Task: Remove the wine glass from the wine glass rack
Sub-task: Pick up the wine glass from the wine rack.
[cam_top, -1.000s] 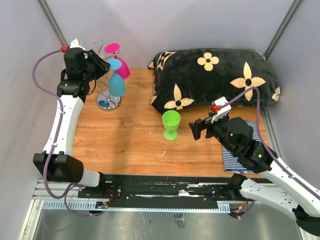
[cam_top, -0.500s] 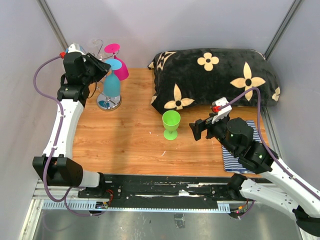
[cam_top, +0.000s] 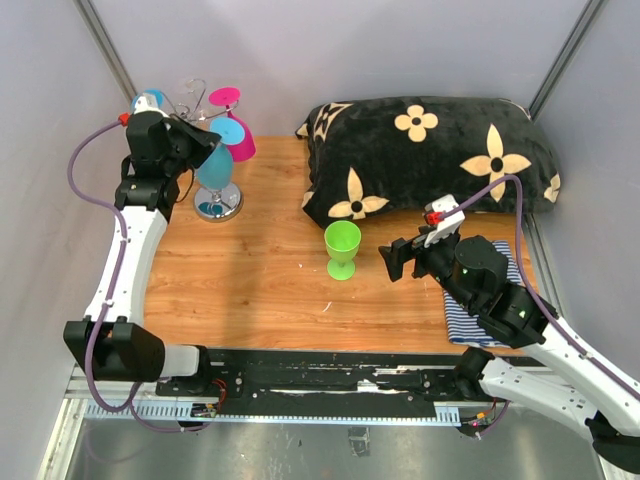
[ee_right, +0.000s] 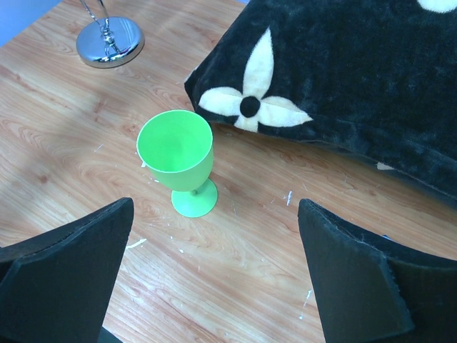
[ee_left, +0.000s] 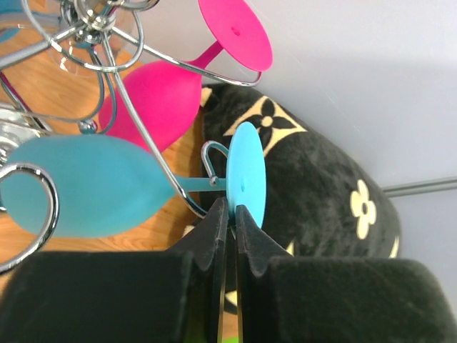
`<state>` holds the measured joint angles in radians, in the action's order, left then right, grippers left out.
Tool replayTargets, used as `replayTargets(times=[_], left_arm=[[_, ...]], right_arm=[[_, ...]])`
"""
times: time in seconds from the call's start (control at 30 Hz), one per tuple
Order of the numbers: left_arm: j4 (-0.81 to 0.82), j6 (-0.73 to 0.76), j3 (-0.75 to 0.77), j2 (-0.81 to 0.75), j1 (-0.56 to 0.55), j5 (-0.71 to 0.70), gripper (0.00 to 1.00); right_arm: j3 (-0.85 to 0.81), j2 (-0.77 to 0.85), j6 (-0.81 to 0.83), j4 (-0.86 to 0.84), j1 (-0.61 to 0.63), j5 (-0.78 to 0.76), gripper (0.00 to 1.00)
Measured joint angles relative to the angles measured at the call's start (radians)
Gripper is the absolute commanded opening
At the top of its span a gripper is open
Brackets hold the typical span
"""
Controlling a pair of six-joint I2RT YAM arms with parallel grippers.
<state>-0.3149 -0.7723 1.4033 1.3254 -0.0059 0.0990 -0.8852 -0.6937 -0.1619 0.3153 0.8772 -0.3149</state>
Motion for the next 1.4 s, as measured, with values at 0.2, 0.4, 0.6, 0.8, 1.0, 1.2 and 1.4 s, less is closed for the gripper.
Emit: replayTargets(times=[0.2, 0.4, 0.6, 0.8, 1.0, 1.2, 1.4], left_arm=[[0.019, -0.068, -0.033, -0.05, 0.001, -0.004, 0.01], [0.097, -0.174, -0.112, -0.093, 0.004, 0.019, 0.01], [0.13, -0.257, -0.161, -0.129, 0.01, 0.006, 0.0], [0.154, -0.311, -0.179, -0.16, 0.011, 0.001, 0.0], [0.163, -0.32, -0.179, -0.162, 0.011, 0.002, 0.01], [0.152, -0.303, -0.179, -0.177, 0.011, -0.021, 0.01], [0.151, -0.298, -0.179, -0.179, 0.011, -0.027, 0.01]], right_arm=[[0.0, 0.0, -0.001, 0.0, 0.0, 0.0, 0.98], [0.0, 0.0, -0.004, -0.001, 0.0, 0.0, 0.98], [0.0, 0.002, -0.009, -0.001, 0.0, 0.0, 0.98], [0.0, 0.006, -0.014, 0.001, 0.0, 0.0, 0.98], [0.0, 0.025, -0.018, 0.005, 0.0, 0.0, 0.98], [0.0, 0.024, -0.021, 0.005, 0.0, 0.0, 0.98], [0.0, 0.002, -0.022, 0.005, 0.0, 0.0, 0.98]])
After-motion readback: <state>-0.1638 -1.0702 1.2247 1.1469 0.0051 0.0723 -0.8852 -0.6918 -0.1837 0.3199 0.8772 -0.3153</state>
